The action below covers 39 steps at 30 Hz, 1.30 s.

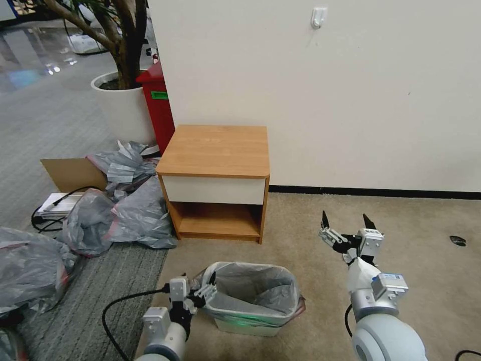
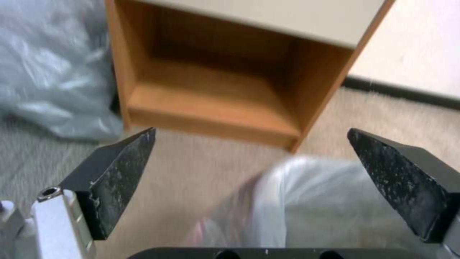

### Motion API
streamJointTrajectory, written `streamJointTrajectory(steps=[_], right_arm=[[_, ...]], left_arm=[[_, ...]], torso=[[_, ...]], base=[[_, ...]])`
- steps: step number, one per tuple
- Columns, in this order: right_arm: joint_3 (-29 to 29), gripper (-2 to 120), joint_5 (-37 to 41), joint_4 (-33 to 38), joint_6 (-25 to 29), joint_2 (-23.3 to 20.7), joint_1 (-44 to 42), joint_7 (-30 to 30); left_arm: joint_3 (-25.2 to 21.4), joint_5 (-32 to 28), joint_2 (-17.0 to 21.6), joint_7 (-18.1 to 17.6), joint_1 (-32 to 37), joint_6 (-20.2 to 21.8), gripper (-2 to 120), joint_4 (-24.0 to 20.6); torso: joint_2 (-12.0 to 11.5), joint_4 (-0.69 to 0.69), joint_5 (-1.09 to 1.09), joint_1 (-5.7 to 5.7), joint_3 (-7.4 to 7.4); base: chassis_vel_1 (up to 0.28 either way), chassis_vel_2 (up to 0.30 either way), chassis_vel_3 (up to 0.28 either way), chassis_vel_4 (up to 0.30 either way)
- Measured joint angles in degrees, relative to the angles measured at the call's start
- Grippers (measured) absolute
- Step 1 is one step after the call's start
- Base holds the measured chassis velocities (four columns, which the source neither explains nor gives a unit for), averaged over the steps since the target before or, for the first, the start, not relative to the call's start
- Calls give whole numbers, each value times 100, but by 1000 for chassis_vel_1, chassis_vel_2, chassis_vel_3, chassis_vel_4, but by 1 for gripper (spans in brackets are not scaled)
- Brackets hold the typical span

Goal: Pick up the garbage bag from the table and place it over the trash can.

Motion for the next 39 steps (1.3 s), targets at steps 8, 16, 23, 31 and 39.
streamJointTrajectory(steps=[8,16,23,31,39], right_arm=[[107,100,-111,237,58,54,-438,-63],[378,100,-481,412,506,212,-1260,-193],[424,100,-594,419,509,255,-1318,-177],[424,100,-595,419,503,256,-1308,-170],[423,100,-595,419,498,254,-1298,-166]], left_arm=[[-512,309,-11,124,251,-312,100,-636],[-979,1590,-145,357,1053,-790,100,-1329],[-944,1920,-203,375,1192,-782,100,-1371],[-933,1918,-204,376,1186,-767,100,-1371],[-928,1902,-203,376,1176,-757,100,-1355]], torso=[[0,0,0,0,0],[0,0,1,0,0],[0,1,1,0,0],[0,0,1,0,0],[0,0,1,0,0]], base=[[0,0,0,0],[0,0,0,0],[0,0,0,0],[0,0,0,0],[0,0,0,0]])
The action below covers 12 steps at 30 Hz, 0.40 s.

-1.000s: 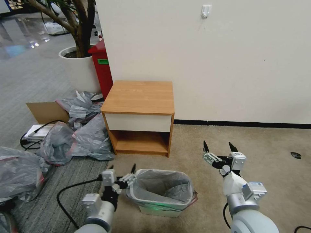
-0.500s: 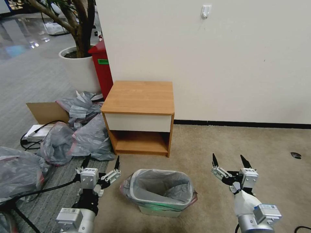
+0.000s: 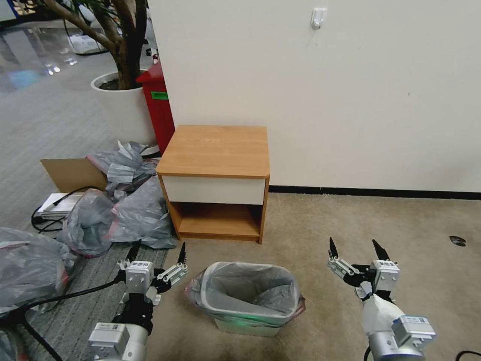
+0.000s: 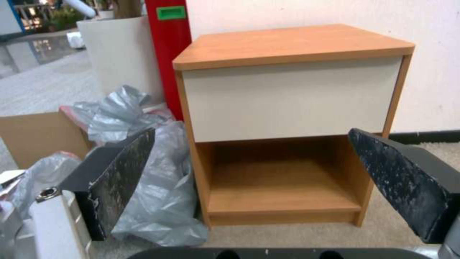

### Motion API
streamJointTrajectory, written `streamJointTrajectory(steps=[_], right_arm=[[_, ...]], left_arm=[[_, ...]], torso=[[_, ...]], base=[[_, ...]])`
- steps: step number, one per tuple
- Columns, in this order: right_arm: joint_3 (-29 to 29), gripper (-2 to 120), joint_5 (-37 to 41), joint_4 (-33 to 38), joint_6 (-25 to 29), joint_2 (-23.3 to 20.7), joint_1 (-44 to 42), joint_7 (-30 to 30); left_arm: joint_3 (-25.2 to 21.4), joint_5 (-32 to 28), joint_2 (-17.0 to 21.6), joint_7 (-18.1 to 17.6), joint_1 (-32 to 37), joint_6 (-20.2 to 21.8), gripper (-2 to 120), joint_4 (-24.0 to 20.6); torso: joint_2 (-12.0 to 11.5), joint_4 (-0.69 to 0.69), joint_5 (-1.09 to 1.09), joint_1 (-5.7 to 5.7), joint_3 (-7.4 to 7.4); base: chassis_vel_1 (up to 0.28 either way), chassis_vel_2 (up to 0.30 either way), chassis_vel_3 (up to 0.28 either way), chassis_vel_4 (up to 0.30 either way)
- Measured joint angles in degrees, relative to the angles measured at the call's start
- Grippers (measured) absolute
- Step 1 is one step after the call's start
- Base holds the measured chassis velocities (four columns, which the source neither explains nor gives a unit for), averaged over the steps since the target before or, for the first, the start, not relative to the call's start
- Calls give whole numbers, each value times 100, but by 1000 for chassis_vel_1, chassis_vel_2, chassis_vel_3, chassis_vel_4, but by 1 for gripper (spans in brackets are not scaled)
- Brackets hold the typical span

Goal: Pick up the garbage bag from the table and place it over the trash can.

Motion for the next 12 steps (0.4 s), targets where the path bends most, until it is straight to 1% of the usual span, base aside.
streamJointTrajectory(steps=[12], right_arm=[[-3,100,3,-3,-4,-1,4,5]], left_arm=[[5,-13,2,-1,-5,5,100,8]], torso=[[0,0,0,0,0]], base=[[0,0,0,0]])
